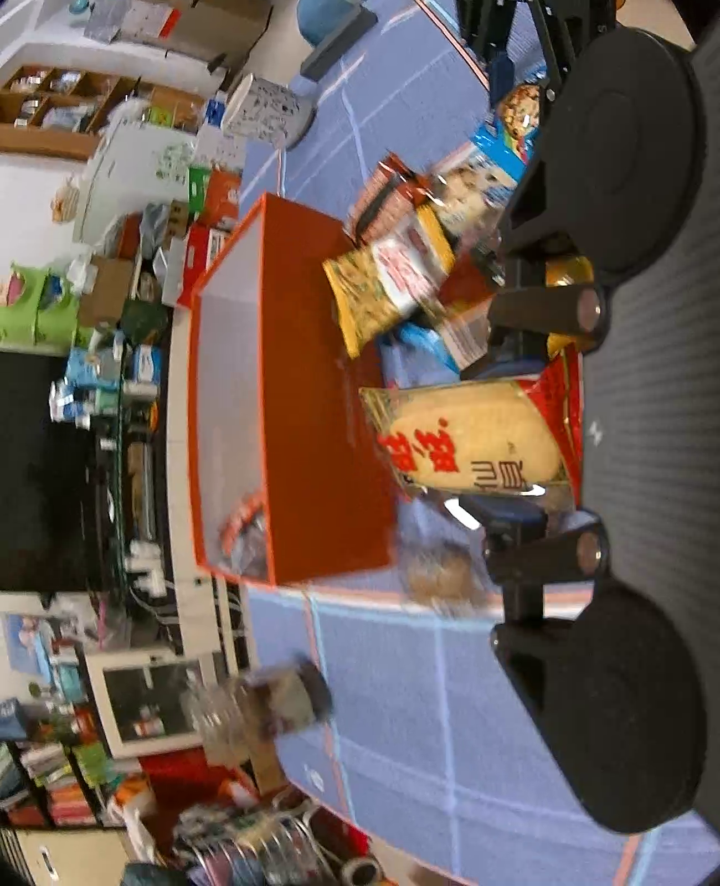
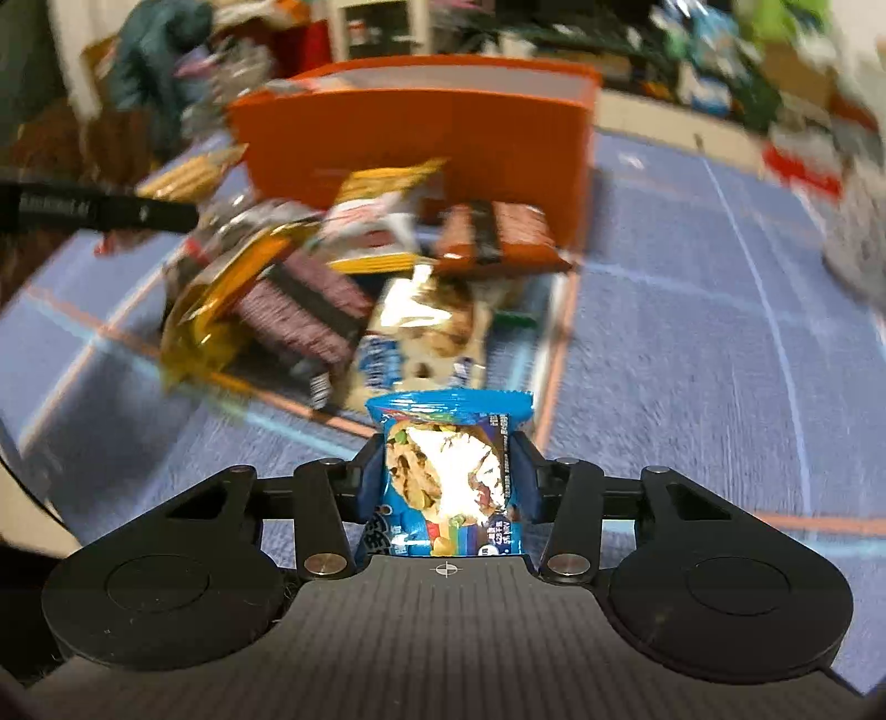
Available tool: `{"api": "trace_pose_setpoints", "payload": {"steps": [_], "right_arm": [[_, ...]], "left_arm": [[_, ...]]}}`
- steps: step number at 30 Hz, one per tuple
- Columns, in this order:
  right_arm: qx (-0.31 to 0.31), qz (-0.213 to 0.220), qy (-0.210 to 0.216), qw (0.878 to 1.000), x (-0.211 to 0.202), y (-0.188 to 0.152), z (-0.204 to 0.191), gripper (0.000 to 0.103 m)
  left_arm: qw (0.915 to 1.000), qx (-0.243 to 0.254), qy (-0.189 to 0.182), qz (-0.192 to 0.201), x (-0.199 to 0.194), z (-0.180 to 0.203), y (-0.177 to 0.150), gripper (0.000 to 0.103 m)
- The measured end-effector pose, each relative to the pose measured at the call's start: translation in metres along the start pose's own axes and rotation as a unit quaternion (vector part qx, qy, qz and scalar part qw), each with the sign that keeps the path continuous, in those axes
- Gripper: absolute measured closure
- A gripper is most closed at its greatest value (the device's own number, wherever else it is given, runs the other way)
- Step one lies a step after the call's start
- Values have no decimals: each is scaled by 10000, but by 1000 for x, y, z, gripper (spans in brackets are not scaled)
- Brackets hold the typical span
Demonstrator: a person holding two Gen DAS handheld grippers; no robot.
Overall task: Organize snacks
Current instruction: 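Close the left tool on the cream rice-cracker packet while the right tool lifts its cookie packet, then carry both packets over the orange box and open both tools to drop them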
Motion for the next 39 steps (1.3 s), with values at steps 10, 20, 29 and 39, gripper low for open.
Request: {"api": "trace_pose_setpoints", "payload": {"steps": [10,20,29,39], "right_arm": [[-51,-98,-85,9999,9,-1,2,30],[27,-151,12,9999,8,-2,2,38],[-142,73,-77,9998,-13,1,-6,70],[-253,405,-453,9978,-37,19,-7,70]], "left_arm": [[9978,-327,555,-149,-18,-50,-33,65],[9963,-233,598,-570,-5,-48,-59,65],[9981,-195,482,-316,-17,-35,-44,65],[9976,112,633,265,-37,-7,-11,65]]}}
Point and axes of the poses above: each gripper's, at about its wrist camera, not at the fingertips, and x roughly the way its jaws point, z to its right, y to its top, the point moved 6 cm from there along x, roughly the way its jaws point, and after that the axes turned 15 degrees about -x, right-handed, at the moved point
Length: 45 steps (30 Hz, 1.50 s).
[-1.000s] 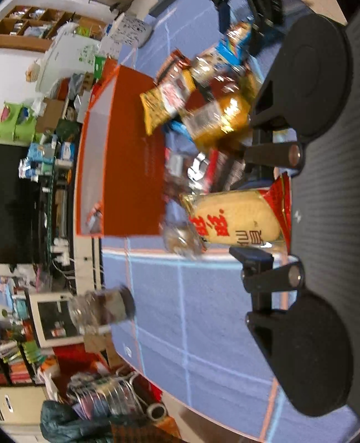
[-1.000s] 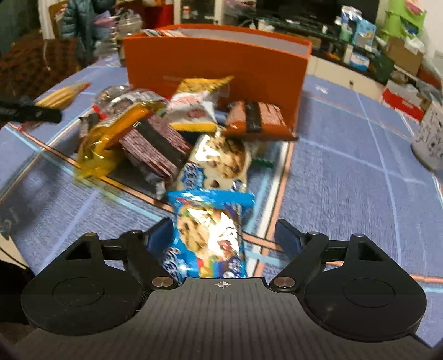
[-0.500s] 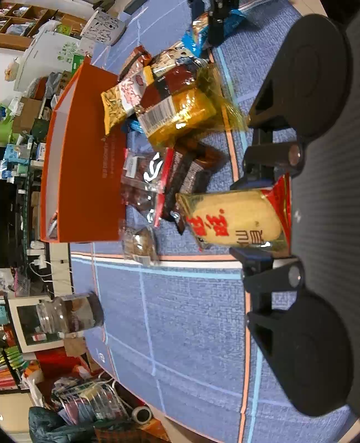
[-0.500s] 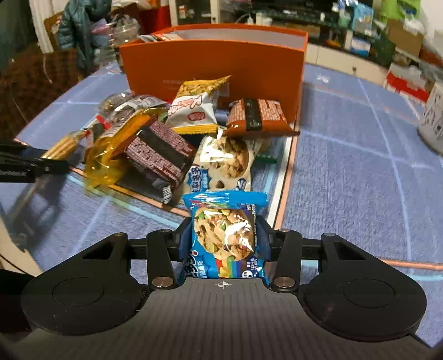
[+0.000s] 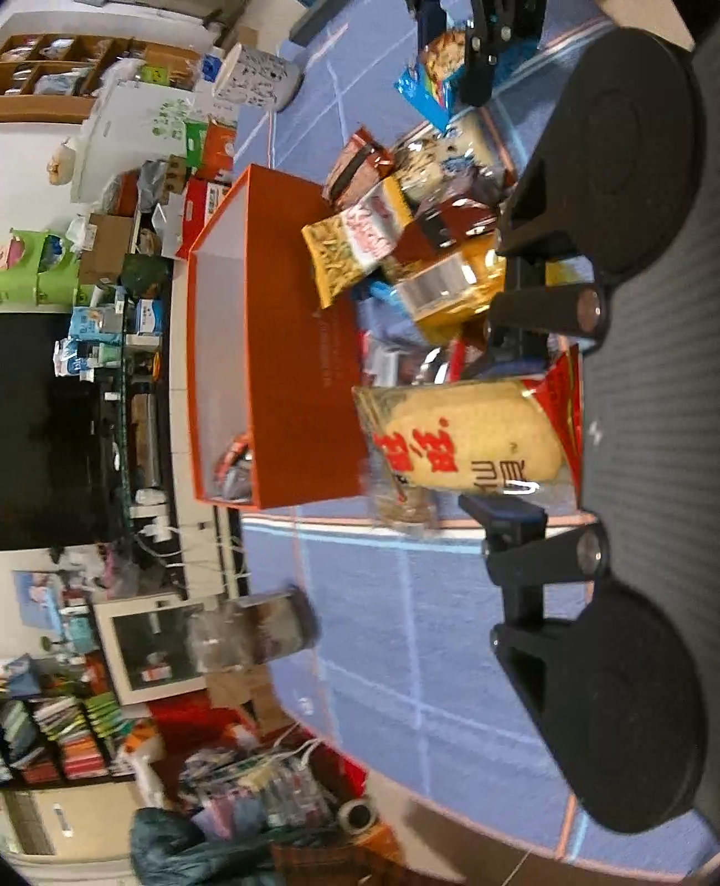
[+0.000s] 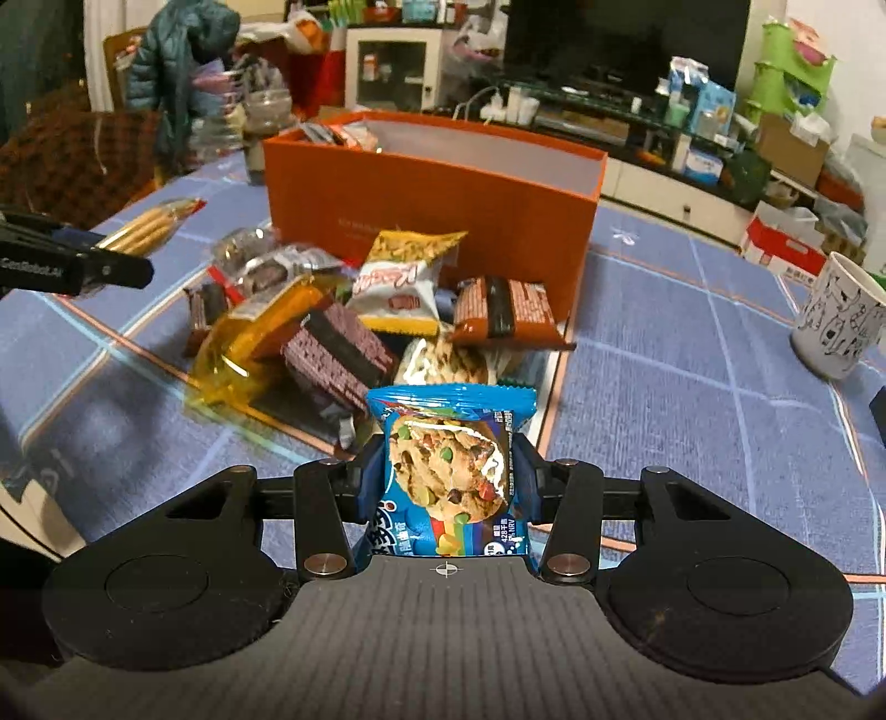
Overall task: Organize snacks
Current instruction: 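Carry both packets over the orange box and open both tools to drop them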
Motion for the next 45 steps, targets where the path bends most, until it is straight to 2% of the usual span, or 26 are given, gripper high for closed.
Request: {"api": "trace_pose_setpoints", "payload": {"steps": [4,13,23,36,41,45], "right_arm": [[85,154,-61,9998,-7,11,0,70],[173,449,-115,9988,-21,36,-12,70],[49,436,-128,9990,-22,46,-32,70],[54,471,-56,9989,-14,45,-34,70],[300,624,199,9974,-19,55,-22,70],[479,922,22,9946,-14,94,18,70]], "left_arm": [[9998,-73,180,47,10,4,12,65],[9989,-334,304,133,13,7,19,65],[9989,-328,310,113,9,6,15,65],[9985,-458,259,165,2,-6,19,65],[9978,-615,71,219,-1,-4,35,65],[9969,-678,-98,373,9,10,71,65]]}}
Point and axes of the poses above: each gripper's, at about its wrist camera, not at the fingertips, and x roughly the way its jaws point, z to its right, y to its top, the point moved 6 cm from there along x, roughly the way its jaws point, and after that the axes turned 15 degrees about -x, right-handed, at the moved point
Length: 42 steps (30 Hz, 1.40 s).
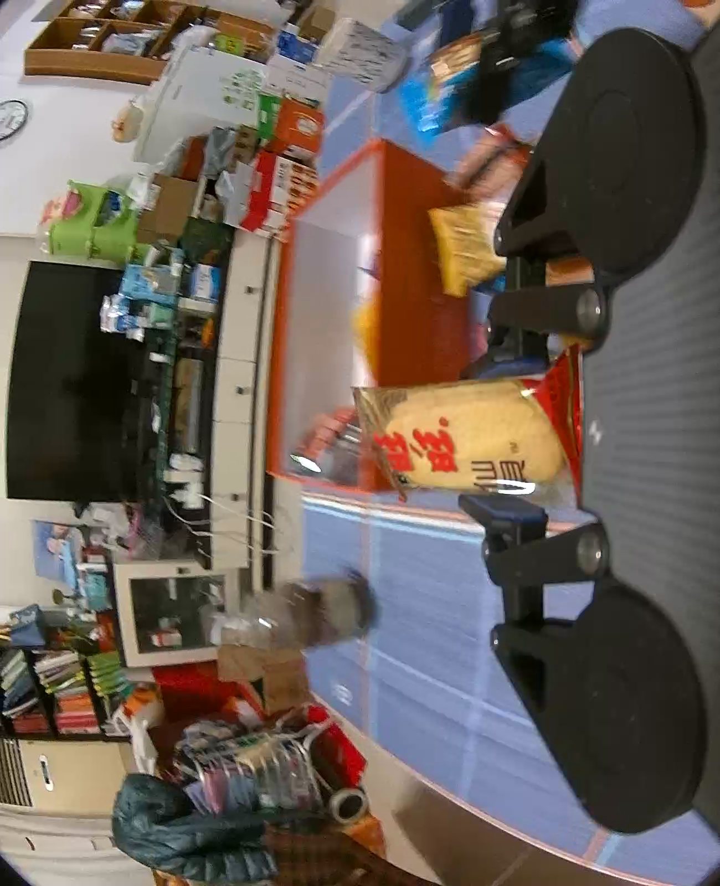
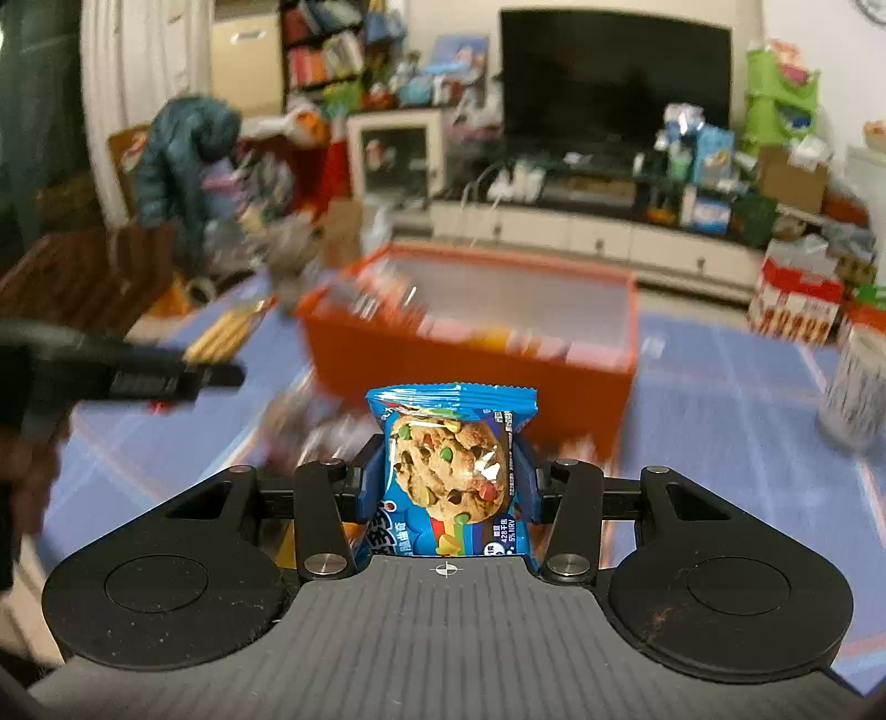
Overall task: Organize snacks
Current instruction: 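Carry both packets over the orange box and open both tools to drop them, then move the left tool to a clear bag of brown snacks while the right tool approaches a brown wafer bar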
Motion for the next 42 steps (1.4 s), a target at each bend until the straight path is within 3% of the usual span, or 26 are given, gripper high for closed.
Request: {"api": "trace_pose_setpoints", "payload": {"steps": [3,9,12,15,18,21,24,29,32,38,42], "right_arm": [[64,121,-213,9997,31,34,32,70],[275,-101,-374,9989,109,73,79,70],[352,-348,-299,9983,139,74,92,69],[612,-53,-309,9976,120,71,104,61],[662,332,-347,9967,75,54,107,39],[600,407,-533,9959,33,17,102,37],[481,153,-694,9963,10,-22,88,37],[199,-66,-925,9955,-15,-50,64,34],[118,-38,-1035,9946,-14,-55,57,24],[128,-196,-938,9953,29,-51,59,24],[196,-215,-799,9964,49,-47,62,24]], "left_arm": [[9998,80,-90,135,23,25,35,65],[9998,126,-143,-59,99,65,80,65],[9996,43,-130,-259,123,67,84,52],[9993,-104,-336,-108,99,57,79,29],[9989,-116,-449,87,57,36,59,28],[9989,-321,-325,131,20,3,26,27],[9980,-599,-162,85,-6,-24,-6,27],[9975,-690,123,-13,-14,-50,-45,17],[9976,-648,161,-187,-6,-59,-56,16],[9981,-581,122,-167,-1,-81,-43,11],[9996,-205,-36,-167,4,-70,-42,11]]}}
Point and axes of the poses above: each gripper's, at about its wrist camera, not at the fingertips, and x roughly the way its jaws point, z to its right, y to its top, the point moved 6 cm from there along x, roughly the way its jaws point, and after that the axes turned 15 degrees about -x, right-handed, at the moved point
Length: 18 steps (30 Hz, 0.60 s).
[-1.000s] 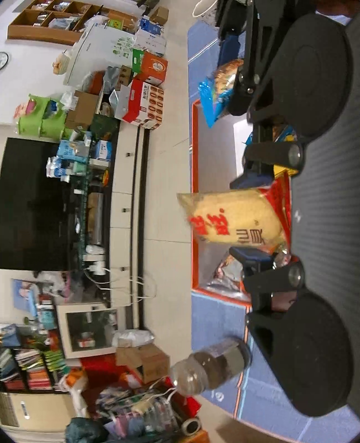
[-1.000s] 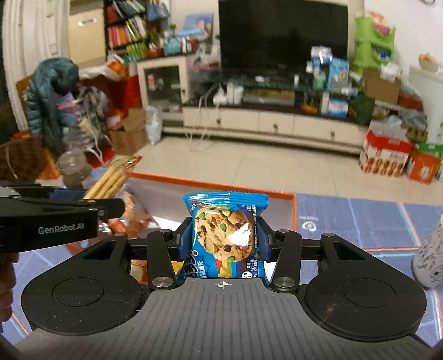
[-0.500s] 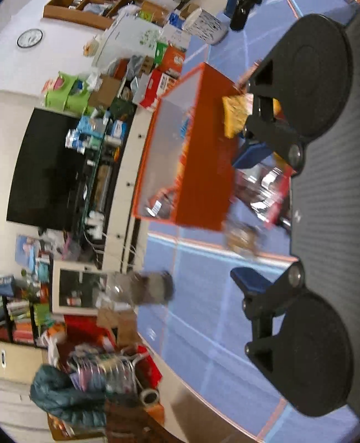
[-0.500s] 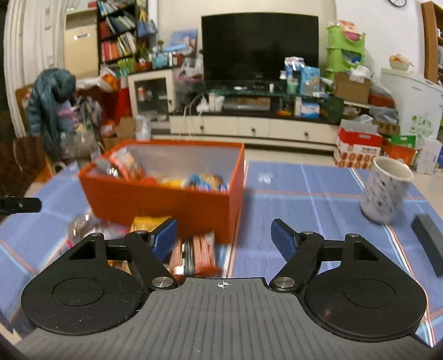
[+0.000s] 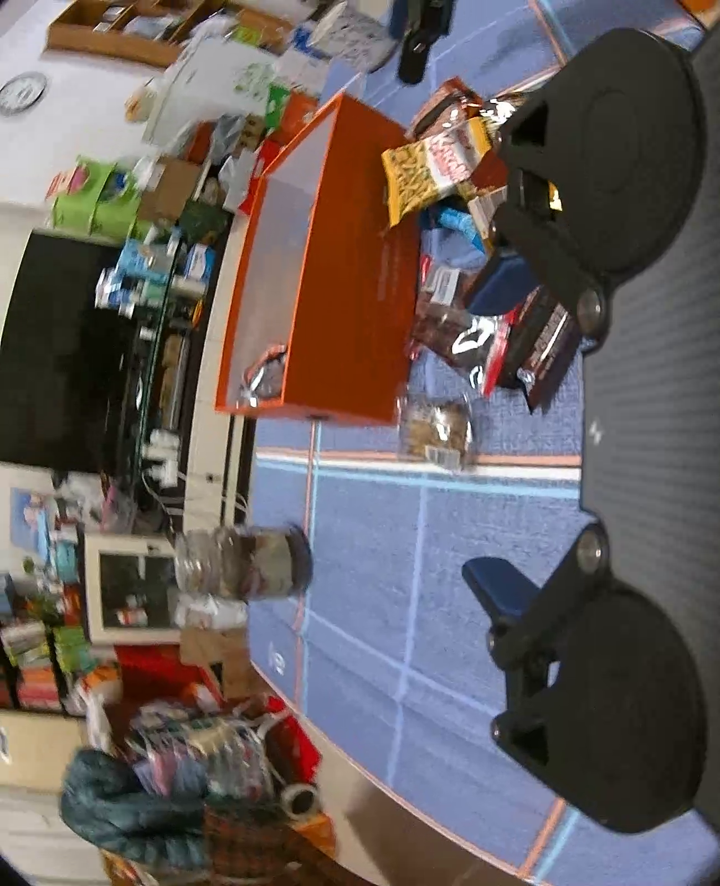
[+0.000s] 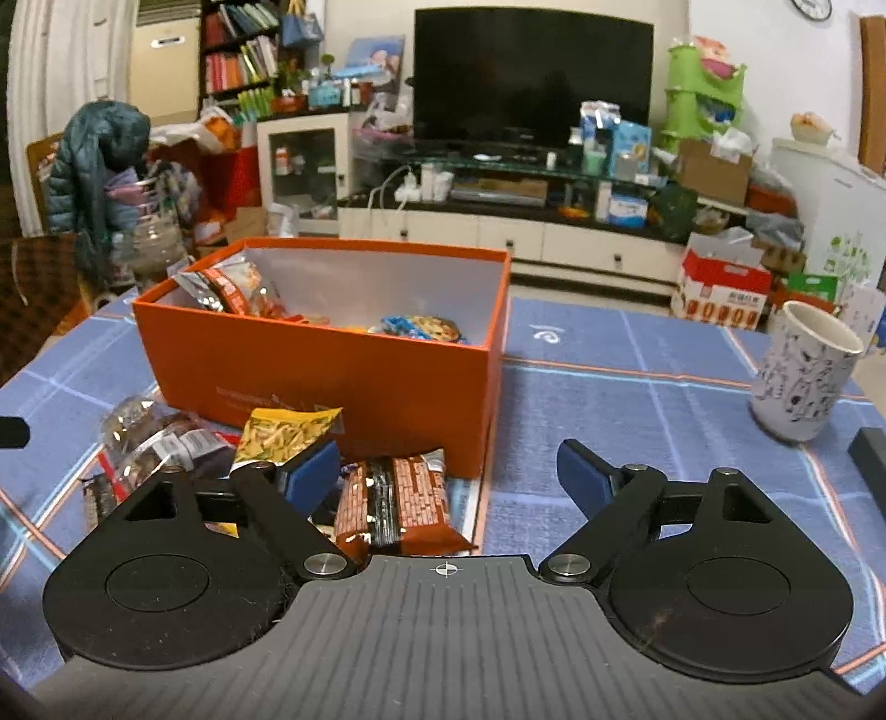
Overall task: Organize snacks
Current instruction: 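Move the left tool to a clear bag of brown snacks while the right tool approaches a brown wafer bar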
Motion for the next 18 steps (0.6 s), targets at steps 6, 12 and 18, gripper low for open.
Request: {"api": "trace_pose_setpoints", "payload": {"steps": [6,12,18], "right_arm": [[-46,-163,76,9998,17,-3,-2,24],[37,-226,147,9996,21,-8,6,24],[46,-253,248,9994,25,-10,6,25]], "left_arm": [[9987,434,-265,-72,6,34,-10,10],[9951,718,-645,-238,6,67,-24,10],[9942,306,-844,-587,15,80,-42,10]]}}
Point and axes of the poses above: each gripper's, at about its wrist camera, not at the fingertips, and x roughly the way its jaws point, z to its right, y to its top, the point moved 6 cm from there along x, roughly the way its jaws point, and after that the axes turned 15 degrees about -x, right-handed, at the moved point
